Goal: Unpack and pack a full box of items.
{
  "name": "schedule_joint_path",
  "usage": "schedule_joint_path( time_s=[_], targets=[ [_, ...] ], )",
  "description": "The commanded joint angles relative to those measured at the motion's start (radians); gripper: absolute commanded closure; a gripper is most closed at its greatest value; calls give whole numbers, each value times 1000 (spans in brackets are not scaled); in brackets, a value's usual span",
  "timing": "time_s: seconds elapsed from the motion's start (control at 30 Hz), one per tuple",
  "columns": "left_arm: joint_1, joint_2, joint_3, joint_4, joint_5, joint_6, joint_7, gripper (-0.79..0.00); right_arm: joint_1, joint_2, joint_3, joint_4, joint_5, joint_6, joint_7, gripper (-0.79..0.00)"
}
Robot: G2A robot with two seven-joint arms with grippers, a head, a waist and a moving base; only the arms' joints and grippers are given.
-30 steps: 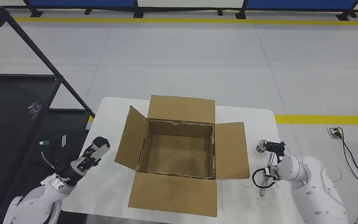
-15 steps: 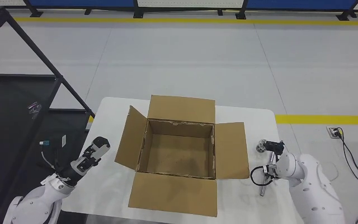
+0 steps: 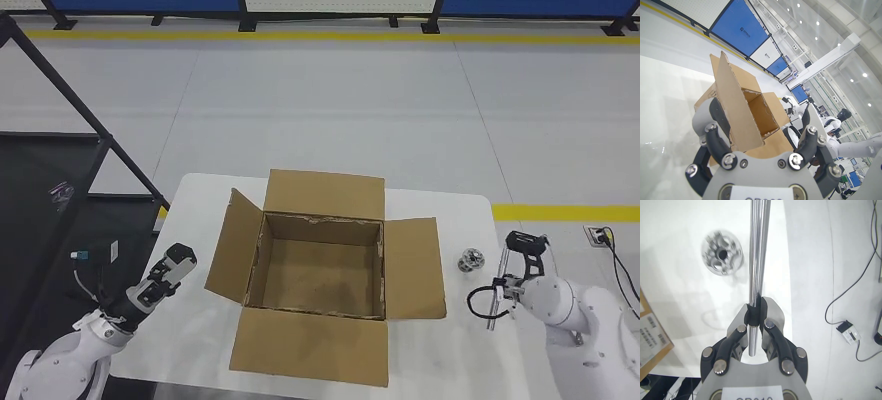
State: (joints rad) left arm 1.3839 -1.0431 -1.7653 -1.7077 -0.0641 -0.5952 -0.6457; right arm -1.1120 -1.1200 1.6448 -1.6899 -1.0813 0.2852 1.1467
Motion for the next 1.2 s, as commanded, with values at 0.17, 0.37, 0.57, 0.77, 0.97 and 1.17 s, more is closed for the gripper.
schedule_joint_path(
  time_s=[0.17, 0.37, 0.57, 0.77, 0.97, 1.17],
  targets=[
    [0, 0, 0, 0, 0, 0, 0, -785, -247, -7, 62, -494, 7, 17, -224, 0],
    [0, 0, 0, 0, 0, 0, 0, -785, -217, -9, -101, -660, -93, -55, -253, 0],
    [0, 0, 0, 0, 0, 0, 0, -785, 23, -29, -418, -594, -274, -102, -159, 0],
    [0, 0, 0, 0, 0, 0, 0, -785, 363, -102, -771, -319, -350, -92, -49, 0],
    [0, 0, 0, 0, 0, 0, 0, -785, 638, -214, -1028, 12, -238, -166, 18, 0],
    [0, 0, 0, 0, 0, 0, 0, -785, 764, -338, -1212, 297, -189, -169, 12, 0]
  ],
)
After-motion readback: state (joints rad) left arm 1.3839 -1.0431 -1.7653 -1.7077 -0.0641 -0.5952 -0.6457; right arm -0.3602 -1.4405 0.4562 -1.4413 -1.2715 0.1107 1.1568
